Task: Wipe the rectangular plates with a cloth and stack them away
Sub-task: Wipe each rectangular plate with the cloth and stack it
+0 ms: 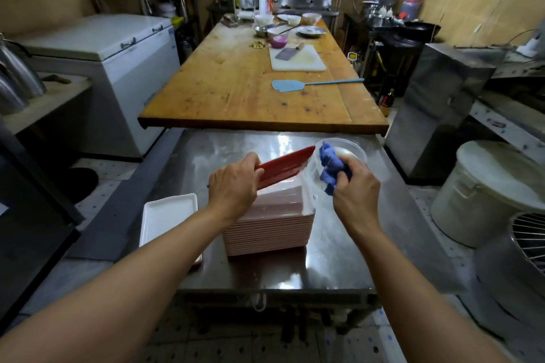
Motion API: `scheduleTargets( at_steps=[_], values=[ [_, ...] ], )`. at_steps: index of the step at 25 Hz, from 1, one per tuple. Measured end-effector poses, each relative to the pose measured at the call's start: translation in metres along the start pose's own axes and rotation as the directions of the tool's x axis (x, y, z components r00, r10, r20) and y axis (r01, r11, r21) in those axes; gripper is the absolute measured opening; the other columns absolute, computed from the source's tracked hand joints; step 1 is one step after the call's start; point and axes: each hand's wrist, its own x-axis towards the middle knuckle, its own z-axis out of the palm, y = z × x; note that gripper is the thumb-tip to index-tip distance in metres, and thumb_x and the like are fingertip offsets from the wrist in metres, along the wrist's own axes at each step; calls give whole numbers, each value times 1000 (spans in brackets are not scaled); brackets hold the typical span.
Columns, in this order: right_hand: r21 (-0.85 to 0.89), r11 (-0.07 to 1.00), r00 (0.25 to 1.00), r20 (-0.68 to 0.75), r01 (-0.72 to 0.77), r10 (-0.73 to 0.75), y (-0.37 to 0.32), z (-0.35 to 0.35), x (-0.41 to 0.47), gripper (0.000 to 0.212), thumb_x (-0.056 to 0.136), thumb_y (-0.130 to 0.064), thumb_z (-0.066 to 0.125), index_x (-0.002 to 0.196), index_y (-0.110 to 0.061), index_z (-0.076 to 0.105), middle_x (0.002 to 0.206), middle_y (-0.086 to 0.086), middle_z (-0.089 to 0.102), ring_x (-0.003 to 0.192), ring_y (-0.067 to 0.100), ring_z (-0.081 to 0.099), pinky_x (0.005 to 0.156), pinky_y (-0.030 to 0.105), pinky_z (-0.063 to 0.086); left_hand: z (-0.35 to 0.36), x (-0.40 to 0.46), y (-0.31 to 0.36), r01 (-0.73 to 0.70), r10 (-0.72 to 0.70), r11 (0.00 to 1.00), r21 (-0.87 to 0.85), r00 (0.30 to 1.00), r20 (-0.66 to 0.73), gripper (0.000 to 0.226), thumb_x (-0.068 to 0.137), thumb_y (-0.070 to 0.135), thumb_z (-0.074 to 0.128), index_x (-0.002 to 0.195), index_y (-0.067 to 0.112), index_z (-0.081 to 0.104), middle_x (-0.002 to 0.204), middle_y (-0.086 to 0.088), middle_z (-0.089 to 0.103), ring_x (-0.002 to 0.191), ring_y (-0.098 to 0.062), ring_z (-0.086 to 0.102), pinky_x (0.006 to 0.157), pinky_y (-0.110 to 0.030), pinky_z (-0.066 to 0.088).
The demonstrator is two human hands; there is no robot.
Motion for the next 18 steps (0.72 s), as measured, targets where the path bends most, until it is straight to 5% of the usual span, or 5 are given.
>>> scheduleTargets(
  at_steps=[3, 7, 13, 18],
  values=[
    [86, 992, 995, -54, 87, -83, -31, -1, 7, 29, 88, 4, 47, 107, -6, 66, 97, 6, 64, 88, 15, 56, 80, 25, 45, -25, 5, 1, 197, -205, 949, -248, 979, -6, 15, 95, 25, 46, 90, 13, 53, 83, -11, 64, 78, -34, 57, 65, -40, 42],
    [162, 956, 970, -58, 243, -237, -72, 5, 14, 29, 87, 4, 50, 110, -7, 65, 103, 7, 63, 95, 18, 58, 85, 31, 47, -56, 3, -3, 364, -366, 758, -541, 924, 109, 19, 96, 22, 44, 85, 12, 55, 80, -5, 61, 80, -25, 58, 71, -38, 46],
    [83, 870, 854, 168, 485, -492, -124, 35, 14, 39, 85, 3, 53, 124, -3, 54, 139, 14, 46, 129, 27, 40, 106, 28, 28, -83, -3, -7, 368, -399, 674, -641, 911, 103, 18, 95, 20, 46, 84, 12, 58, 78, -5, 62, 79, -26, 60, 76, -44, 49],
    [8, 797, 781, 192, 604, -594, -138, 45, 19, 46, 88, -18, 41, 133, -8, 46, 143, 14, 40, 132, 29, 37, 111, 40, 24, -95, -10, -6, 326, -437, 637, -698, 899, 21, 21, 96, 19, 47, 77, 20, 56, 75, -3, 64, 74, -24, 61, 70, -42, 51]
  ],
)
